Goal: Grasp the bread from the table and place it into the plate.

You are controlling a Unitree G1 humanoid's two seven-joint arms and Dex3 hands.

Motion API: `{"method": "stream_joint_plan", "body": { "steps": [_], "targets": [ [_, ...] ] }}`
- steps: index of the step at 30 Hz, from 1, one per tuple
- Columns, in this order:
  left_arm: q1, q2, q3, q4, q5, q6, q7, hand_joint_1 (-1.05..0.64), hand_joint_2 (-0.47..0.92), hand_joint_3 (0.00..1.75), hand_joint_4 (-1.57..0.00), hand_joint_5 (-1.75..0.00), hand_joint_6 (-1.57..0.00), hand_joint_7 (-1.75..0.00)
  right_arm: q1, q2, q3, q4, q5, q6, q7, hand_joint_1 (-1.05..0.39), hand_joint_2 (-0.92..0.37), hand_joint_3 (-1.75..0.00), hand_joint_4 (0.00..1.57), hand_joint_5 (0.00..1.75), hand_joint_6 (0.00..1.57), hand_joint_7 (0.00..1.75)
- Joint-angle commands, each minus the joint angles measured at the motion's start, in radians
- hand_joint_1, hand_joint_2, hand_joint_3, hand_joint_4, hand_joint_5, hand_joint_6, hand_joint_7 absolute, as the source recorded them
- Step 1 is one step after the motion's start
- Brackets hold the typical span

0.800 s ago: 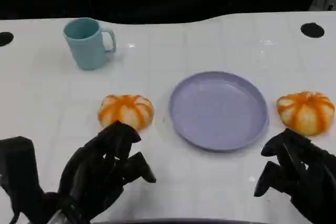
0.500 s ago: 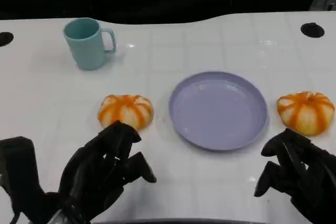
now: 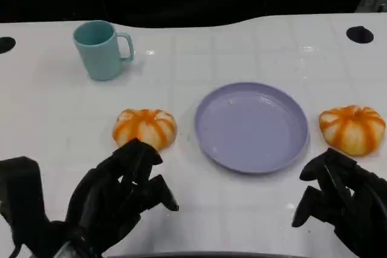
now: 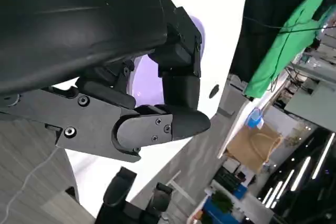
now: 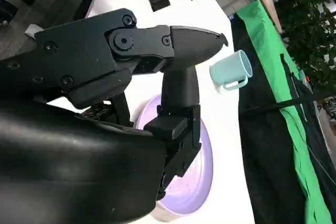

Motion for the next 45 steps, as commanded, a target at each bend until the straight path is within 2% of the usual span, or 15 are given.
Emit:
{"method": "stream_joint_plan", "body": {
  "steps": [1,4,8,11,15,20,23,26,30,34,40,45],
  "targets": [
    [-0.004,0.032,-0.022,-0.014,0.062,-0.057,-0.015,-0.59,0.92,0.3,-0.6,-1.49,-0.52,-1.14,0.001,-0.002,-0.006,-0.007,0.007,-0.008,-0.003,-0.45,-0.92,-0.38,0.64,1.75,0.49,1.62],
    [-0.005,0.059,-0.06,-0.015,0.16,-0.159,-0.031,-0.54,0.92,0.22,-0.51,-1.24,-0.51,-0.7,0.001,-0.004,-0.004,-0.007,0.003,-0.01,-0.001,-0.45,-0.92,-0.38,0.63,1.75,0.48,1.62],
    [-0.019,0.11,-0.106,0.014,0.316,-0.308,-0.042,-0.59,0.92,0.1,-0.41,-1.01,-0.48,-0.42,-0.001,-0.001,-0.005,-0.005,0.006,-0.008,-0.003,-0.45,-0.92,-0.38,0.63,1.75,0.48,1.62],
    [-0.033,0.178,-0.14,0.037,0.461,-0.426,-0.049,-0.61,0.92,0.11,-0.29,-0.86,-0.43,-0.27,-0.004,0.003,-0.003,-0.008,0.006,0.002,-0.013,-0.45,-0.92,-0.37,0.64,1.75,0.49,1.63],
    [-0.062,0.236,-0.16,0.04,0.589,-0.481,-0.037,-0.56,0.92,0.04,-0.21,-0.72,-0.43,-0.13,-0.006,0.002,0.0,-0.003,-0.001,-0.007,-0.01,-0.45,-0.92,-0.38,0.64,1.75,0.49,1.62],
    [-0.105,0.291,-0.176,0.066,0.724,-0.547,-0.025,-0.51,0.89,0.0,-0.11,-0.64,-0.39,-0.05,-0.008,0.0,0.0,0.003,-0.001,-0.014,-0.004,-0.45,-0.92,-0.39,0.64,1.75,0.49,1.62],
    [-0.161,0.37,-0.203,0.124,0.904,-0.666,0.017,-0.51,0.87,0.0,-0.03,-0.6,-0.34,-0.02,-0.009,0.004,-0.004,-0.001,0.004,-0.003,-0.012,-0.45,-0.92,-0.38,0.64,1.75,0.49,1.62],
    [-0.205,0.41,-0.216,0.173,0.999,-0.742,0.041,-0.47,0.83,0.0,0.0,-0.56,-0.32,-0.01,-0.008,0.004,-0.005,-0.004,0.004,0.001,-0.015,-0.44,-0.92,-0.37,0.64,1.75,0.49,1.62],
    [-0.263,0.451,-0.249,0.211,1.142,-0.772,0.064,-0.48,0.81,0.0,0.0,-0.46,-0.29,-0.01,-0.008,0.005,-0.006,0.001,0.004,-0.005,-0.012,-0.44,-0.92,-0.37,0.63,1.75,0.5,1.61],
    [-0.295,0.466,-0.273,0.233,1.235,-0.774,0.08,-0.49,0.79,0.0,0.0,-0.39,-0.28,-0.01,-0.007,0.004,-0.008,0.004,0.007,-0.009,-0.006,-0.44,-0.92,-0.37,0.63,1.75,0.5,1.61],
    [-0.379,0.471,-0.349,0.297,1.387,-0.707,0.033,-0.5,0.77,0.0,0.0,-0.25,-0.23,-0.01,-0.002,0.005,-0.003,-0.006,0.001,-0.008,-0.011,-0.45,-0.92,-0.37,0.63,1.75,0.49,1.61],
    [-0.476,0.437,-0.415,0.443,1.437,-0.669,0.032,-0.45,0.75,0.0,0.0,-0.29,-0.22,0.0,0.001,0.002,-0.004,-0.002,0.004,-0.018,0.002,-0.45,-0.92,-0.39,0.63,1.75,0.49,1.62]
  ]
}}
